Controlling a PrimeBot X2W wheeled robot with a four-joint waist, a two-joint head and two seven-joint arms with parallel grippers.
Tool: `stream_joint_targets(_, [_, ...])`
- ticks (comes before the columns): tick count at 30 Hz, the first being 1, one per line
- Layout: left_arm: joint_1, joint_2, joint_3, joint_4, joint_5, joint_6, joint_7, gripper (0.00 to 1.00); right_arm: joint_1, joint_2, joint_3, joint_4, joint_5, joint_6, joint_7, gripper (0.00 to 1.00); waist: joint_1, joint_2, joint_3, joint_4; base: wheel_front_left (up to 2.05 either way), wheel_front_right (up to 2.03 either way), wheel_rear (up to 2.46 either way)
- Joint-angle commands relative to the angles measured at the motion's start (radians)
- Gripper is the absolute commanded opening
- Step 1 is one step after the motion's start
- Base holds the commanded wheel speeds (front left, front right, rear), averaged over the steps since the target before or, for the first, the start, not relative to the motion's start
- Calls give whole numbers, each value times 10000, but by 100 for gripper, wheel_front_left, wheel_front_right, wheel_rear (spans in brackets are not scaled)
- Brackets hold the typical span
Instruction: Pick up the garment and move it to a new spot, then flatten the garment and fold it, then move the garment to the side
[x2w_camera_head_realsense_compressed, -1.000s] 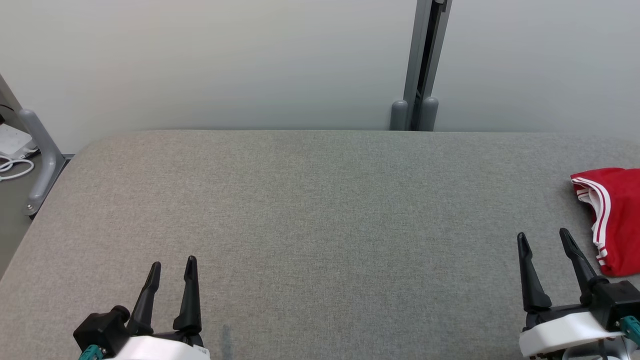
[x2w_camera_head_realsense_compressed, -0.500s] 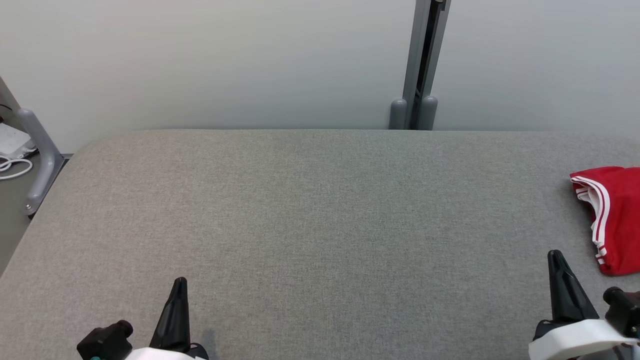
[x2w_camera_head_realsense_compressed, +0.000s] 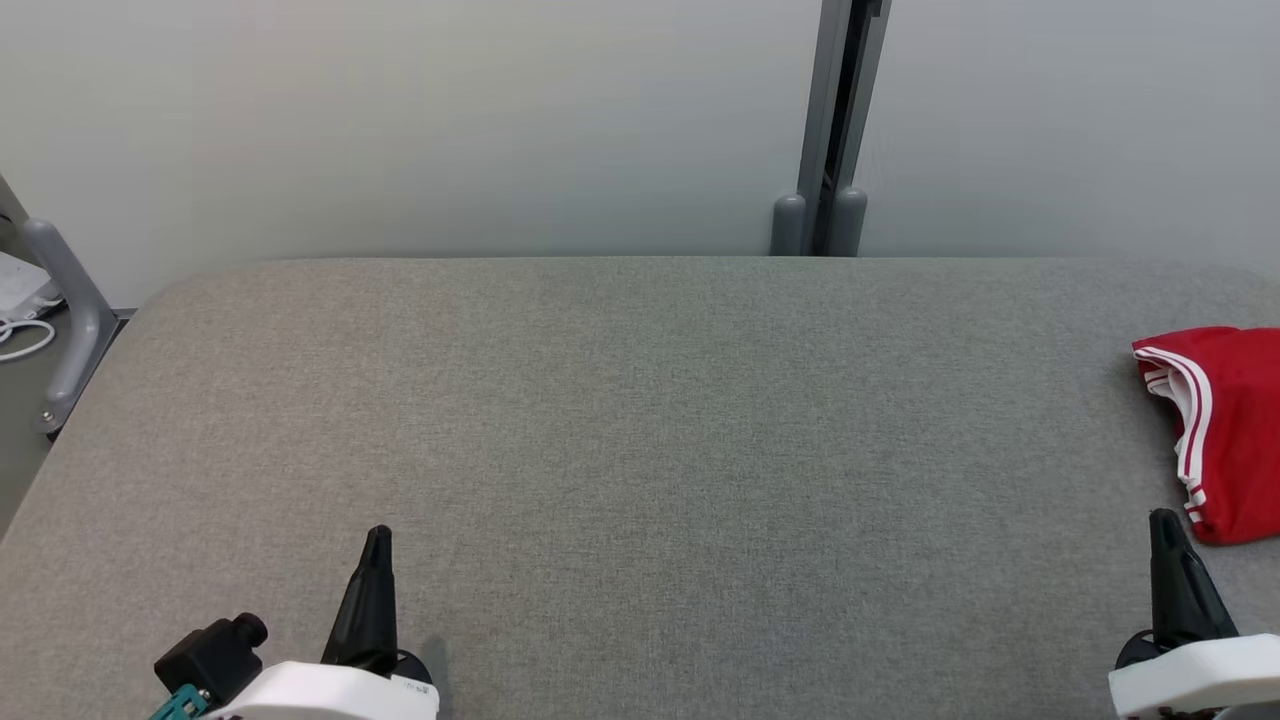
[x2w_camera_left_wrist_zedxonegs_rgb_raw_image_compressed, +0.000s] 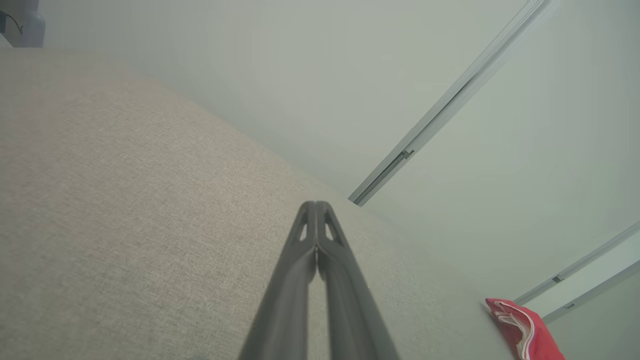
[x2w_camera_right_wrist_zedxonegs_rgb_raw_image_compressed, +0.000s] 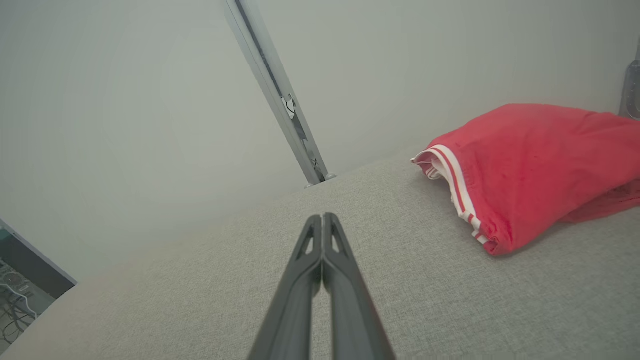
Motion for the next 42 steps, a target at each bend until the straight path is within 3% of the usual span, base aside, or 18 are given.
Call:
stream_joint_targets(1, [-370,49,-52,-113,-304,-71,23,0,-95,-99,-127,-223,380,-1,104,0,0,0,3,-7,0,0,0])
stream_joint_targets(22, [-989,68,-624,57,-2934,-208,336,0,107,-125,-1003,-495,3746,-1,1261,0,0,0,66,-153,0,0,0])
stream_joint_targets(42, [-1429,82,-1034,156,-4862,-309,565,0,227,-144,-1679,-656,6217,-1,2148,0,0,0,122,-287,0,0,0])
